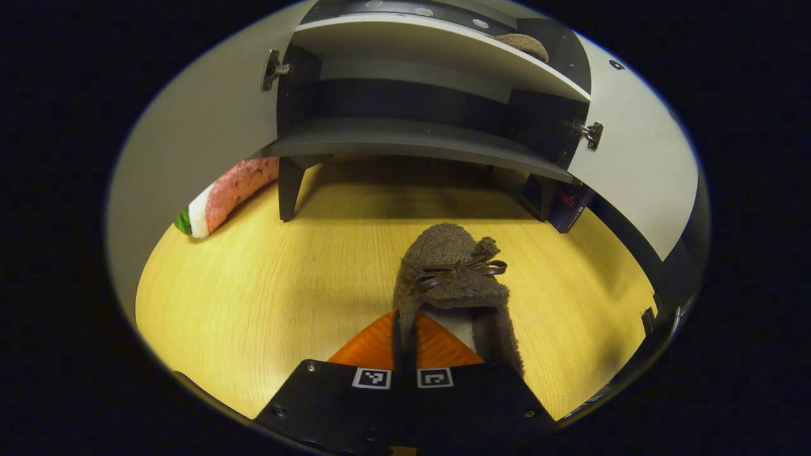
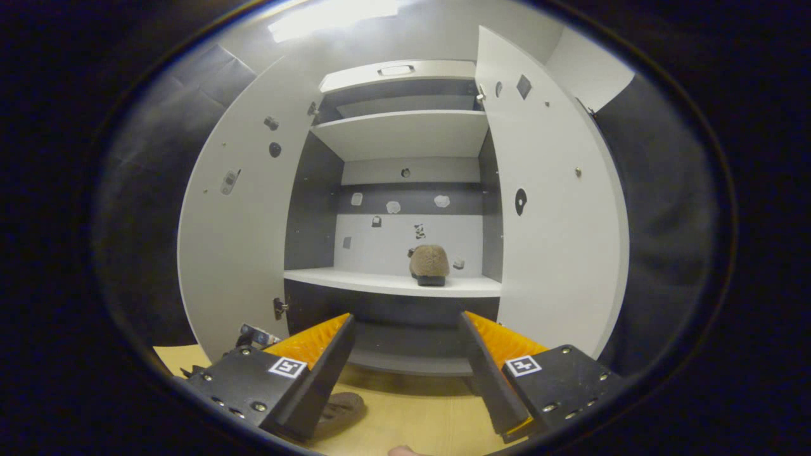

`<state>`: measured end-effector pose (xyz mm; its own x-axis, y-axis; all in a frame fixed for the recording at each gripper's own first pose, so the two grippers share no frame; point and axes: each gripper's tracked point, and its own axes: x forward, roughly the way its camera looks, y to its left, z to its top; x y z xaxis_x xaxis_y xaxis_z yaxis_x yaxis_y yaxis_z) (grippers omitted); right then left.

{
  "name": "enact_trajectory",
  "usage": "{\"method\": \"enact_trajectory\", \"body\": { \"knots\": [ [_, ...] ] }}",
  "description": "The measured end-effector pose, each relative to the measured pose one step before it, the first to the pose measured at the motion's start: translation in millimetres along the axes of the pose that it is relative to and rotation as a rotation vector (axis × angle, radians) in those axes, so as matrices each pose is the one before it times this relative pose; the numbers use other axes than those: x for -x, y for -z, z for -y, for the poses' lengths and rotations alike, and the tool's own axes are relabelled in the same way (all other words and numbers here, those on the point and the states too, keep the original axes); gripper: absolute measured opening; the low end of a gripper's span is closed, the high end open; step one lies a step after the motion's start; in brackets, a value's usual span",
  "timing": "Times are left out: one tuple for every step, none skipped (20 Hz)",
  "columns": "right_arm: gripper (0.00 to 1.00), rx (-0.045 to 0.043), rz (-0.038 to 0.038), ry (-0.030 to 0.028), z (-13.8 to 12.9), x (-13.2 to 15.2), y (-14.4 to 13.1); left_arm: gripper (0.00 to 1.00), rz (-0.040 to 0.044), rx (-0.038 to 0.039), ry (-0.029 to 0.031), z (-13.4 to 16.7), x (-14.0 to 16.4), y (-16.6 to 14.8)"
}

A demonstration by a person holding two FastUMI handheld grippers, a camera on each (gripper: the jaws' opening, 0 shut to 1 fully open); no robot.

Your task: Grab one shoe with the right hand and put it into the shoe cabinet, grab the other shoe with the left hand and put it into the shoe cabinet; then close the right door with the right hand and the left door with the left hand.

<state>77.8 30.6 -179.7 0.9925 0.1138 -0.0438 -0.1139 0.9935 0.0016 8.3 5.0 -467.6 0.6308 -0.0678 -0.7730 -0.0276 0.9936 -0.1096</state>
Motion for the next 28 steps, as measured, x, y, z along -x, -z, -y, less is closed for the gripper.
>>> {"method": "enact_trajectory", "body": {
  "knots": [
    [0.98, -0.00809, 0.00067, 0.00249, 3.54, 1.73, -0.43, 0.01, 0.02379, -0.00699, -0.01137, -0.19, 5.67, -8.28],
    [0.98, -0.00729, 0.00297, 0.00215, 3.46, 1.81, -0.87, 0.01, 0.02505, -0.00315, -0.01154, -0.21, 7.51, -9.24],
    [0.98, -0.00532, 0.00472, 0.00223, 2.98, 1.99, -1.94, 0.01, 0.03162, -0.00659, -0.01068, -0.61, 7.2, -13.12],
    [0.98, -0.00388, 0.00496, 0.00237, 3.26, 2.95, -0.98, 0.01, 0.04214, -0.00637, -0.00896, -0.55, 7.13, -14.86],
    [0.98, -0.00214, 0.00474, 0.00119, 2.11, 2.24, -1.63, 0.01, 0.03867, -0.00683, -0.00886, -0.17, 6.66, -16.12],
    [0.98, -0.00071, 0.00604, -0.00108, 1.86, 2.84, -1.17, 0.01, 0.03521, -0.01266, -0.0037, 2.13, 6.0, -13.88],
    [0.98, 0.00091, 0.00549, -0.00124, 1.31, 2.62, -1.98, 0.01, 0.03463, -0.00313, -0.00273, 1.34, 5.98, -15.32],
    [0.98, 0.0018, 0.00528, -0.00129, 1.65, 2.9, -0.62, 0.01, 0.03597, -0.00444, 0.00007, 1.73, 4.69, -15.83],
    [0.98, 0.004, 0.00438, -0.00213, 1.57, 2.32, -0.27, 0.01, 0.03492, -0.00216, 0.00088, 2.71, 3.54, -15.82],
    [0.98, 0.00587, 0.00438, -0.00053, 1.79, 2.95, -1.09, 0.01, 0.03056, 0.00212, 0.00057, 2.45, 2.08, -14.32],
    [0.98, 0.00637, 0.004, 0.00008, 1.77, 2.7, -1.09, 0.0, 0.02556, 0.00333, 0.00145, 3.2, 1.15, -15.48],
    [0.98, 0.00399, 0.0056, 0.00223, 2.39, 2.7, -1.04, 0.0, 0.02858, -0.00246, -0.00147, 1.42, 0.62, -13.83],
    [0.98, 0.00171, 0.00455, 0.00152, 2.67, 2.87, -1.09, 0.01, 0.03112, 0.00106, -0.00403, 0.7, 0.58, -15.93],
    [0.98, -0.00159, 0.0051, -0.00029, 1.52, 2.86, -0.65, 0.01, 0.03014, 0.00031, -0.00235, 0.63, -0.06, -16.18],
    [0.98, -0.00384, 0.00338, -0.00294, 1.51, 2.55, -0.55, 0.0, 0.03204, 0.00627, -0.00395, 1.05, -0.68, -17.84],
    [0.98, -0.00466, 0.00252, -0.00299, 1.17, 1.45, 0.07, 0.0, 0.03167, -0.00052, -0.00293, 1.03, -3.66, -18.51],
    [0.98, -0.00394, 0.00198, -0.00167, 1.78, 1.91, 0.32, 0.0, 0.02483, 0.01123, -0.01066, -0.16, -3.52, -17.31],
    [0.98, -0.00289, 0.00136, -0.00219, 1.84, 1.09, 0.27, 0.0, 0.02521, 0.01198, -0.00504, 1.84, -3.58, -14.58],
    [0.98, -0.00129, -0.00198, -0.00643, 0.82, 1.3, 1.68, 0.02, 0.02261, 0.01153, -0.00248, 3.51, -4.96, -16.69],
    [0.98, -0.00209, -0.00428, -0.01301, -2.09, 1.07, 3.04, 0.0, 0.02436, 0.00749, -0.00897, 1.4, -7.18, -16.24],
    [0.98, -0.00337, -0.00747, -0.01223, -0.86, 0.9, 3.43, 0.01, 0.02161, -0.00378, -0.01369, 0.56, -9.66, -16.38],
    [0.98, -0.00426, -0.00726, -0.01151, -1.08, 0.17, 3.52, 0.0, 0.01854, 0.00592, -0.02427, -2.54, -8.14, -14.34],
    [0.98, -0.00574, -0.00595, -0.00853, -0.65, 2.5, 3.0, 0.01, 0.01692, 0.00849, -0.01213, 0.74, -10.31, -15.03],
    [0.98, -0.00124, -0.00271, -0.00989, -0.71, 1.58, 2.36, 0.0, 0.00525, 0.01317, -0.01402, 1.64, -8.77, -9.36],
    [0.98, 0.00104, -0.00256, -0.00223, 0.73, -0.19, 1.28, 0.0, 0.01414, 0.00988, -0.00325, 3.62, -8.77, -11.47],
    [0.98, 0.00091, -0.00099, 0.00246, 2.27, 0.03, 0.95, 0.0, 0.00552, -0.01625, -0.0028, 3.25, -11.68, -8.97],
    [0.98, -0.00031, -0.0026, 0.00109, 1.35, 1.33, 0.79, 0.0, 0.0059, -0.0168, -0.01654, -0.88, -14.42, -7.8],
    [0.98, 0.00199, -0.00168, -0.00071, 1.47, 0.91, 1.85, 0.0, 0.00152, -0.01124, -0.02422, -1.68, -14.41, -6.56]
  ]
}}
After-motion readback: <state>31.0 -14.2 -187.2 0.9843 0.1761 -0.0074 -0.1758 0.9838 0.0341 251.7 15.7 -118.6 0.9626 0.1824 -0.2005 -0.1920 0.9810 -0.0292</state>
